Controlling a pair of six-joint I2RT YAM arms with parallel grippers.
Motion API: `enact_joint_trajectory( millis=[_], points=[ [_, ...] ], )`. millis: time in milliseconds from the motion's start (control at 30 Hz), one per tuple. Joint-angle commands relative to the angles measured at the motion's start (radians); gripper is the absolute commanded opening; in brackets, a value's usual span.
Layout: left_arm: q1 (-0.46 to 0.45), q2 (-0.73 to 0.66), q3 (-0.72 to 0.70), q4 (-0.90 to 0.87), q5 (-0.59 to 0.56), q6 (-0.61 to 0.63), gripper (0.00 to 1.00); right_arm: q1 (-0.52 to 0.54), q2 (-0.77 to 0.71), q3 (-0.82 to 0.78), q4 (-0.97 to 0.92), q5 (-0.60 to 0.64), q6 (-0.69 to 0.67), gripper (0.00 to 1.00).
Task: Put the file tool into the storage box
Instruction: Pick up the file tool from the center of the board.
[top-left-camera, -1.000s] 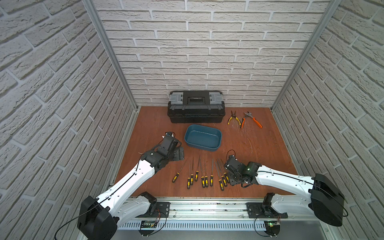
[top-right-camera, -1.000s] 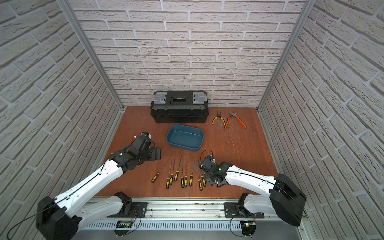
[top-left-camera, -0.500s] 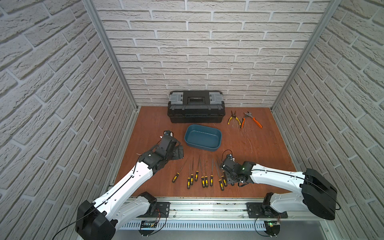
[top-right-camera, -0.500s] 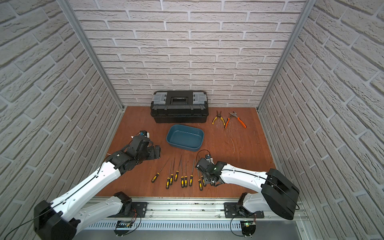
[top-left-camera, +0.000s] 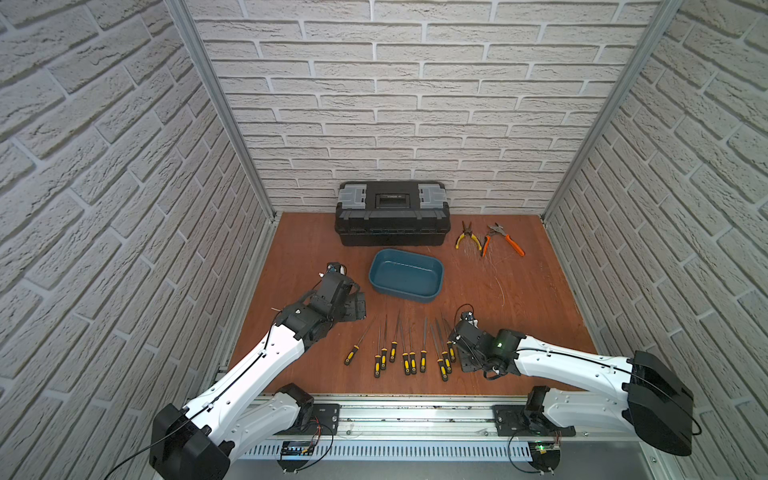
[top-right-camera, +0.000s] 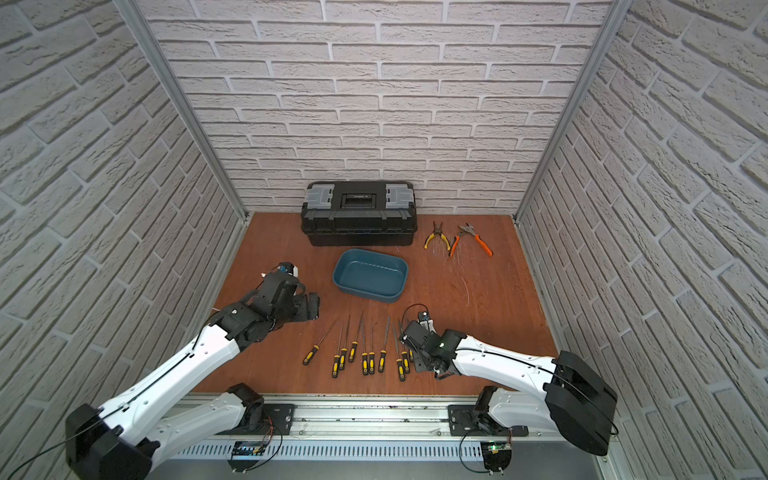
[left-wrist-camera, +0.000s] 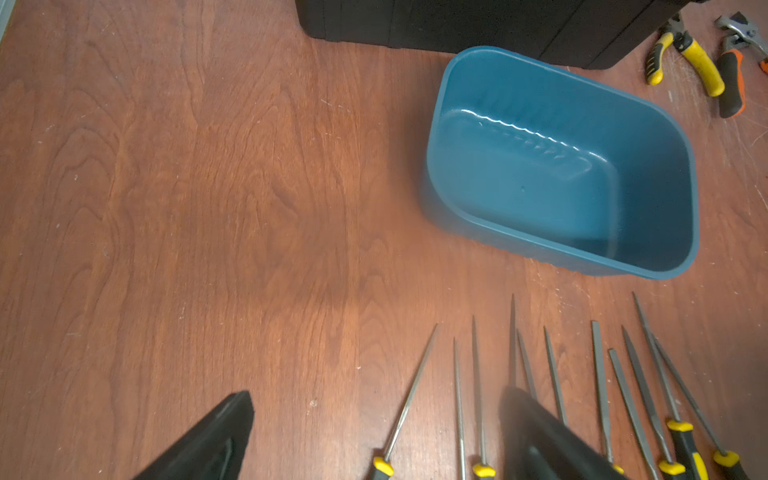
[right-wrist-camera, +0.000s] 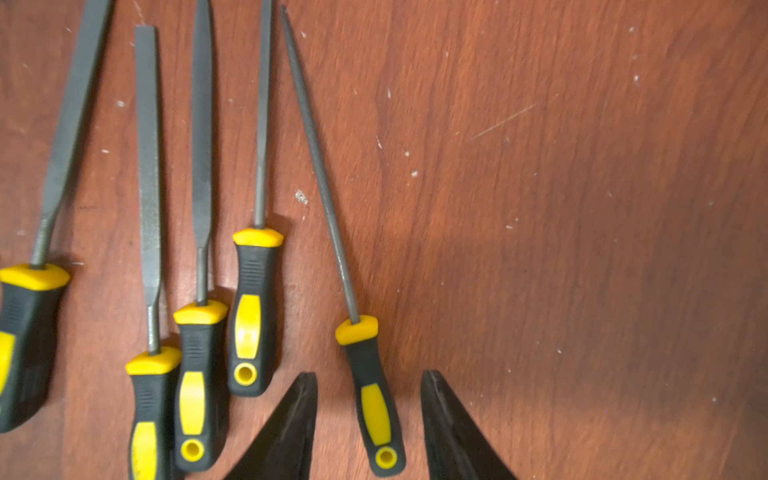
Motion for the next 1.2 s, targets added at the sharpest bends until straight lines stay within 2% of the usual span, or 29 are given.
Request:
enact_joint_trajectory(
  millis=[0, 367, 600, 933, 1167],
  points=[
    [-0.003, -0.017, 0.01, -0.001, 0.009, 0.005, 0.98, 0.01, 0.029, -0.02, 0.022, -0.009, -0.007, 0.45],
    [-0.003, -0.008, 0.031, -0.019, 0.018, 0.004, 0.98, 0.018, 0.078, -0.053, 0.091, -0.035, 0.005, 0.39],
    [-0.002, -0.02, 0.041, -0.019, 0.048, 0.002, 0.98, 0.048, 0.103, -0.039, 0.065, 0.027, 0.035, 0.25],
    [-0.003, -0.013, 0.112, -0.094, 0.086, 0.024, 0.98, 0.054, -0.059, -0.034, -0.024, 0.151, 0.078, 0.07],
    [-0.003, -0.023, 0.111, -0.084, 0.091, 0.018, 0.98, 0.053, -0.171, -0.017, -0.105, 0.21, 0.071, 0.04]
  ],
)
